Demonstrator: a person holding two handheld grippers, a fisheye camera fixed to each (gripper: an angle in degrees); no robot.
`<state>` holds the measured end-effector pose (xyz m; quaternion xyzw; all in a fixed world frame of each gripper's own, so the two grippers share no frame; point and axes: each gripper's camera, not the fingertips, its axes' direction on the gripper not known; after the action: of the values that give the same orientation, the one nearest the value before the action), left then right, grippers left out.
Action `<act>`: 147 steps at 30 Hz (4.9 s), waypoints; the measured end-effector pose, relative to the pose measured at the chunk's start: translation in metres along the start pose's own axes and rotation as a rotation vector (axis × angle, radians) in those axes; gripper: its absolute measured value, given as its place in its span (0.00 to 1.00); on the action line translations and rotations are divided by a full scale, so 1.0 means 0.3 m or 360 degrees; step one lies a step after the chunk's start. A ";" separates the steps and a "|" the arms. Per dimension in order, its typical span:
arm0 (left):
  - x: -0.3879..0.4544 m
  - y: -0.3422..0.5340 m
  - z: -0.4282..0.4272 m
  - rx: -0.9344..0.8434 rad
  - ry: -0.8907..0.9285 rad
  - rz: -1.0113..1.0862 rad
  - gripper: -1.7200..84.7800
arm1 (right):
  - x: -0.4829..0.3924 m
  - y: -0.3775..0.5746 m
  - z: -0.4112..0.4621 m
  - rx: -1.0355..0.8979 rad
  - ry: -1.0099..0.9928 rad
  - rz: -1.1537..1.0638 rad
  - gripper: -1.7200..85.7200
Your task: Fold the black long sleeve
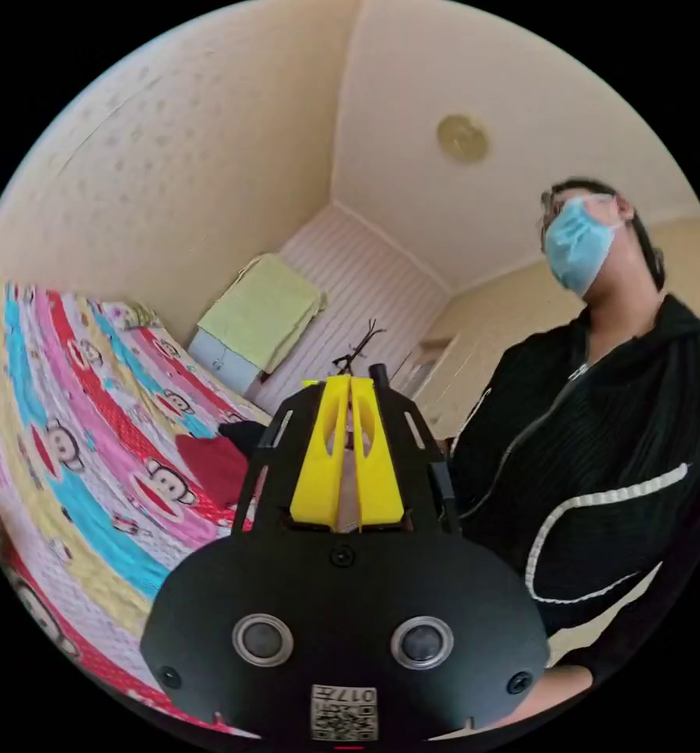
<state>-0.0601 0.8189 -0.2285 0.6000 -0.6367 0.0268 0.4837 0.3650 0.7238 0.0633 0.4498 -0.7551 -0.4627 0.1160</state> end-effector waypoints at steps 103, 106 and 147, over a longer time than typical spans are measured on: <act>-0.692 -0.451 0.428 0.0453 0.0460 0.0317 0.02 | -0.738 0.342 0.492 0.0567 -0.0945 -0.0524 0.26; -0.775 -0.500 0.476 0.0452 0.0532 0.0214 0.03 | -0.740 0.318 0.505 0.0640 -0.0726 -0.0520 0.08; -0.919 -0.762 0.961 0.0242 -0.0529 0.0337 0.04 | -0.830 -0.214 1.146 0.0287 -0.0522 -0.0926 0.05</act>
<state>-0.0997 0.7815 -0.6848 0.5607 -0.7633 0.0261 0.3198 0.3399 1.1132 -0.1156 0.5743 -0.6415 -0.4740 -0.1839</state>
